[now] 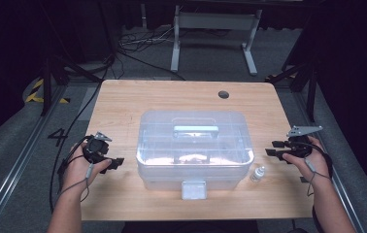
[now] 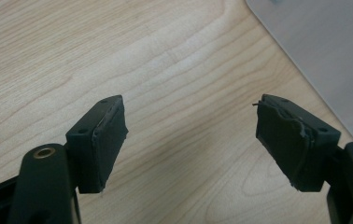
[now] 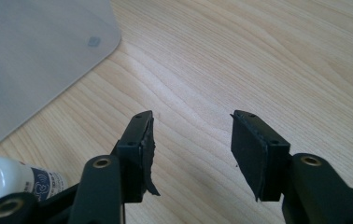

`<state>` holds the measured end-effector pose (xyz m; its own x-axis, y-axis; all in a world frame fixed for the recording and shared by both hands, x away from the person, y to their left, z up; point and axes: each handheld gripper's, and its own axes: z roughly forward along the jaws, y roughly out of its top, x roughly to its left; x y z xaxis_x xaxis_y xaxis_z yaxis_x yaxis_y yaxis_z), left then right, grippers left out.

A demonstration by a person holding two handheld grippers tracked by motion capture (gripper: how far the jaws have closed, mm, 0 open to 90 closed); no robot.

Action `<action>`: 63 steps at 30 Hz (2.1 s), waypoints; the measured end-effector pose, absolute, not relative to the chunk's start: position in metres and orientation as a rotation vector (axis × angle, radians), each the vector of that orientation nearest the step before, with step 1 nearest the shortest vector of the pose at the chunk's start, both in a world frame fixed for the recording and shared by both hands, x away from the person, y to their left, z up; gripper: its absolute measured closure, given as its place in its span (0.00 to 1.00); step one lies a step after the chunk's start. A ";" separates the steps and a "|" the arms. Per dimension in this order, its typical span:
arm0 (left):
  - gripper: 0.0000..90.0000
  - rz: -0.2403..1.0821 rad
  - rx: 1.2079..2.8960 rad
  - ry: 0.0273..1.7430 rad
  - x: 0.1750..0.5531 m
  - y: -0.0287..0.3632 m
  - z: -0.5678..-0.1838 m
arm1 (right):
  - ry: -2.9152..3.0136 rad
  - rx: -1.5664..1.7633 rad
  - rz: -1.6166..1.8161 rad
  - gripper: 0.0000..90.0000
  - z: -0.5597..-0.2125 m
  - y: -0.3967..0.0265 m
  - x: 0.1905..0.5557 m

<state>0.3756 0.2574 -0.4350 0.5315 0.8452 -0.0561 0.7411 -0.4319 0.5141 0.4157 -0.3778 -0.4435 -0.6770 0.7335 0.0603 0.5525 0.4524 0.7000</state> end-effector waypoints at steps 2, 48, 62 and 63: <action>0.27 0.264 2.338 1.238 0.377 0.256 -0.432 | 2.450 1.110 1.034 0.54 -0.443 -0.378 0.415; 0.35 0.218 2.315 1.209 0.369 0.258 -0.418 | 2.448 0.966 1.232 0.52 -0.360 -0.343 0.403; 0.35 0.205 2.301 1.211 0.367 0.257 -0.416 | 2.518 0.752 1.310 0.54 -0.312 -0.311 0.386; 0.35 0.206 2.302 1.211 0.367 0.257 -0.416 | 2.521 0.733 1.311 0.54 -0.309 -0.307 0.385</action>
<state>0.3674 0.2566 -0.4157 0.5871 0.8025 -0.1061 0.7224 -0.4602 0.5161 0.3853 -0.3072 -0.3094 -0.8553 0.5162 0.0443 0.3326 0.4815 0.8109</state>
